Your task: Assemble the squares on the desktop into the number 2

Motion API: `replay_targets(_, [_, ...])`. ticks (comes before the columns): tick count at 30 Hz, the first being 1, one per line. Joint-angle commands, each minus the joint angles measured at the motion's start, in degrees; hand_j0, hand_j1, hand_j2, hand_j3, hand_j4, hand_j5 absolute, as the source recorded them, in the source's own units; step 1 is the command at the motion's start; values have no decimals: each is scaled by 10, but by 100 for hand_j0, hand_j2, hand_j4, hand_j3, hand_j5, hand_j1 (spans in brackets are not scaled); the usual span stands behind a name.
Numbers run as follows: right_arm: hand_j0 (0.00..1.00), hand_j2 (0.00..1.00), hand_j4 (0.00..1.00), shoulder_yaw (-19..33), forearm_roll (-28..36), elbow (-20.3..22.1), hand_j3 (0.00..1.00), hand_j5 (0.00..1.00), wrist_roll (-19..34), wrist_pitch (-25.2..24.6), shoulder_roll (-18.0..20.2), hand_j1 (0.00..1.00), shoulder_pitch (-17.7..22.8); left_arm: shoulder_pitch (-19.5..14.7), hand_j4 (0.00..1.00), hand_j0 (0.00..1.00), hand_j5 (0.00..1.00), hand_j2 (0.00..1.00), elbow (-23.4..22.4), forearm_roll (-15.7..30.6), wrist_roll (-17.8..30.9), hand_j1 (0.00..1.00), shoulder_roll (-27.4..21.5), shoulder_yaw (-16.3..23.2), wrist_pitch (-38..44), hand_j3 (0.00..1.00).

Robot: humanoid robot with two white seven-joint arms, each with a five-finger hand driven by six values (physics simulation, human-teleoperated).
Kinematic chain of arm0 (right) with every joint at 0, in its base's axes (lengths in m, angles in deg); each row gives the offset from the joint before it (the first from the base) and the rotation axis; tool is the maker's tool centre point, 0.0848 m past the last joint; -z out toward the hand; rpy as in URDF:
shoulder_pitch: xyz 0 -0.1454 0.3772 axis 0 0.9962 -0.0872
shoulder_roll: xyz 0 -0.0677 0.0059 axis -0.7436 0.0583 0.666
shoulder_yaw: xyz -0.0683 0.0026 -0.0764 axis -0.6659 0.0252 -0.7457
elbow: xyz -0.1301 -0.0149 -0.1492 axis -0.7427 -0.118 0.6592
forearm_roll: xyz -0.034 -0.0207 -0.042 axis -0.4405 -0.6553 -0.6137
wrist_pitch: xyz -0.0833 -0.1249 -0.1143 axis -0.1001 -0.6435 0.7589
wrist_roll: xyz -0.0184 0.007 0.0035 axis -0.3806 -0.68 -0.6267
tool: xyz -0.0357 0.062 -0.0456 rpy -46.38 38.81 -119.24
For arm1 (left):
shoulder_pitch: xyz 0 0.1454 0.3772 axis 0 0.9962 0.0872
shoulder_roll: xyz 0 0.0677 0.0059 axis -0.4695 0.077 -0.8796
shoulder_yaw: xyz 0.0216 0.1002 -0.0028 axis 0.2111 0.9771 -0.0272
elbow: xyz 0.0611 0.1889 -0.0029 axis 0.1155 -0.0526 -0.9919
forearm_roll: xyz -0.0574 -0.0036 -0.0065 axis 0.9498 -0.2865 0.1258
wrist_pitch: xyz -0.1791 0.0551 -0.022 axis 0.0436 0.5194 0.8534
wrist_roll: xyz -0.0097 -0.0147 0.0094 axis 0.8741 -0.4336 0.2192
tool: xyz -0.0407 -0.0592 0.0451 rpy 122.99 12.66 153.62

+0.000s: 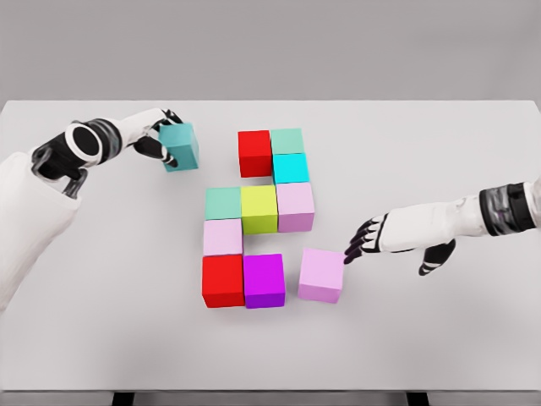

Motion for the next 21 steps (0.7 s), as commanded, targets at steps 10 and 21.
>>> replay_targets(10, [100,100,100,5,5,1,100,100,0,-1,-21,100,-10,-1,44,44,44,44,-3,-28,-1,44,31,0,-1,44])
replay_targets(21, [100,100,100,5,7,3,100,100,0,-1,-29,100,-12,-3,44,44,44,44,-16,-51,-1,44,56,0,-1,44])
